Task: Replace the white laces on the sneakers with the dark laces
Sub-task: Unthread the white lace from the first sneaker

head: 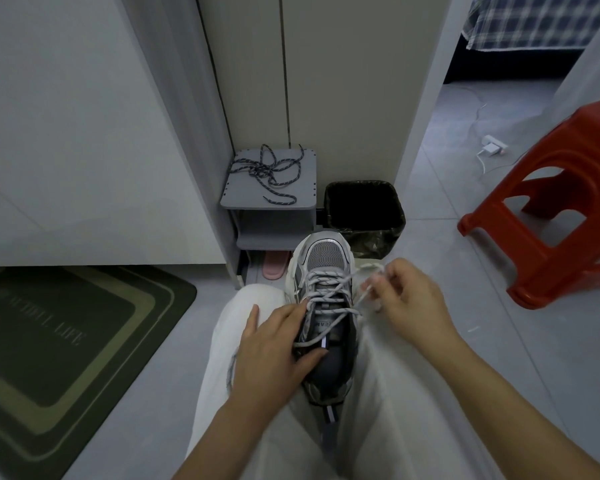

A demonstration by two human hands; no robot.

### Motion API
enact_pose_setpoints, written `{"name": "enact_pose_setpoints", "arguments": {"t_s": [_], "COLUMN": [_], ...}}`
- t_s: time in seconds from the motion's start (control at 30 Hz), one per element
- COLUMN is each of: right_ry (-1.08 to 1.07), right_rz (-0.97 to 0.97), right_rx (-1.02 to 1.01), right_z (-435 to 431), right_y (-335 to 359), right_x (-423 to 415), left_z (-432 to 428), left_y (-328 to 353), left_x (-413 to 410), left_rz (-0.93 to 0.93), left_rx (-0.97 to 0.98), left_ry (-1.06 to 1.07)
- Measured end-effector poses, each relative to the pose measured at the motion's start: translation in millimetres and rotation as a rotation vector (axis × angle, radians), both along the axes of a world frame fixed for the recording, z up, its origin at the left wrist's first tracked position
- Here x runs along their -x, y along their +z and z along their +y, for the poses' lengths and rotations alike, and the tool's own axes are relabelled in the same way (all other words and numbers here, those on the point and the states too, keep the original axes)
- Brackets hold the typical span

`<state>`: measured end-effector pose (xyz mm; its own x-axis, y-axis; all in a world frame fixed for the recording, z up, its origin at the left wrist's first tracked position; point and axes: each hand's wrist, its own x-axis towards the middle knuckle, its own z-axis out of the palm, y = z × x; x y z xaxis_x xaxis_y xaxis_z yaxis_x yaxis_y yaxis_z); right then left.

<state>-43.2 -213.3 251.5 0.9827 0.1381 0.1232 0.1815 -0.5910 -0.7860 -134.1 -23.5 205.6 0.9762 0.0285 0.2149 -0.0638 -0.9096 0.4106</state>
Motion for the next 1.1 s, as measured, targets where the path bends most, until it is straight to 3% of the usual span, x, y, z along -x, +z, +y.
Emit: {"name": "enact_pose_setpoints", "arguments": {"t_s": [0.1, 0.23, 0.4, 0.5, 0.67, 0.9, 1.1], "right_ry": [-0.064, 0.072, 0.145, 0.064, -0.146, 0.114, -0.005], "right_rz": [0.026, 0.216, 0.184, 0.161, 0.158, 0.281, 0.217], "right_rx": [-0.188, -0.107, -0.131, -0.095, -0.418, -0.088, -0.089], "right_z": [-0.6, 0.0, 1.5, 3.5, -6.4, -2.7, -1.6], "right_y": [6.5, -13.6, -19.9, -17.5, -9.2, -21.9, -9.2], "right_x": [-5.3, 4.6, 10.8, 8.4, 2.3, 6.6, -3.0], "left_z": [-0.1, -0.7, -2.0, 0.3, 1.3, 4.1, 6.2], "left_y": [-0.6, -0.7, 13.5, 18.8, 21.7, 18.2, 17.7], "left_x": [1.2, 0.8, -1.3, -3.6, -6.1, -5.0, -6.6], "left_rz": [0.029, 0.054, 0.135, 0.166, 0.195, 0.213, 0.215], "left_rx": [-0.043, -0.081, -0.085, -0.090, -0.086, -0.026, 0.014], "left_ry": [0.016, 0.030, 0.043, 0.039, 0.042, 0.004, -0.007]}}
